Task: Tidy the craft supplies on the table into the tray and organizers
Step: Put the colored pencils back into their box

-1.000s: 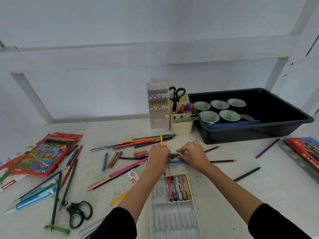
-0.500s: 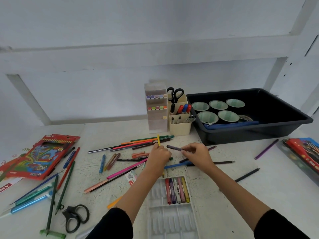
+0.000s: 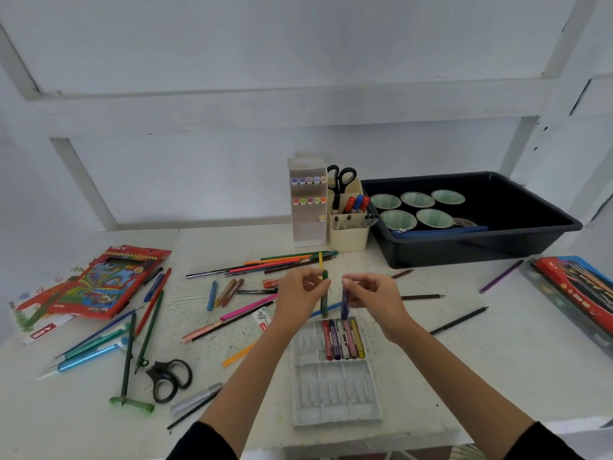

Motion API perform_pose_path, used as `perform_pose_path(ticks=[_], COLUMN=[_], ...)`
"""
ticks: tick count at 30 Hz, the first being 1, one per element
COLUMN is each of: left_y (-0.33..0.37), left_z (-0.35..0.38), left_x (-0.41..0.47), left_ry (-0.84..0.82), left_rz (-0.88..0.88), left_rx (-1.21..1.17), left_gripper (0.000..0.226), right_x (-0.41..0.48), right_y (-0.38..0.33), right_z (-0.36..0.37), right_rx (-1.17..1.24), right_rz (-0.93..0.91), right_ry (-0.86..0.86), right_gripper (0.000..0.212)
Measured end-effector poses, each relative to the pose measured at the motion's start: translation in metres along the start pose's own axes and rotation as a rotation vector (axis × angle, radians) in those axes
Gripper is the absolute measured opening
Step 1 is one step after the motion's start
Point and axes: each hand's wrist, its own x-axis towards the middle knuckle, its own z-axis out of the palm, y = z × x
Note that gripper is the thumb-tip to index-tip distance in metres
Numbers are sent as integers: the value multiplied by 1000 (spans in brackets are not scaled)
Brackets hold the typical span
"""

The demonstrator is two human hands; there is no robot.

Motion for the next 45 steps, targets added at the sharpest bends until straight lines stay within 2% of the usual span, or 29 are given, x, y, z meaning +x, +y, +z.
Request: perform_pose_path(ticks=[6, 14, 17, 20, 23, 27, 32, 37, 39, 42, 45], left_y=[-19, -25, -25, -27, -28, -24, -27, -34, -36, -37, -37], left_z=[-16, -15, -12, -9, -9, -11, -12, -14, -15, -16, -15], left_x=[-31, -51, -53, -54, -54, -54, -52, -58, -60, -59, -57], left_ry=[-92, -123, -113, -133, -224, -333, -377, -374, -389, -418, -432], left_rz=[-297, -322, -306, -295, -271, -161, -70, 12, 21, 25, 41], left_rx=[-9, 15, 63, 101, 194, 331, 465, 448, 419, 426, 483], left_gripper=[28, 28, 29, 23, 27, 31, 35, 34, 32, 31, 27], right_x=[-26, -39, -41, -45, -46, -44, -42, -42, -43, -46, -47], right_y=[10, 20, 20, 13, 9, 11, 19, 23, 24, 25, 28], right_z=[26, 45, 46, 41, 36, 33, 35, 34, 33, 31, 29], right_rx=[-130, -385, -501, -583, -660, -841, -1014, -1253, -1235, -1078, -1130], right_rz=[23, -118, -117, -110, -152, -210, -254, -379, -394, -404, -445], right_ry=[-33, -36, -72, -197, -303, -360, -437, -483, -474, -402, -404], right_gripper=[13, 12, 24, 39, 42, 49, 60, 53, 51, 50, 42])
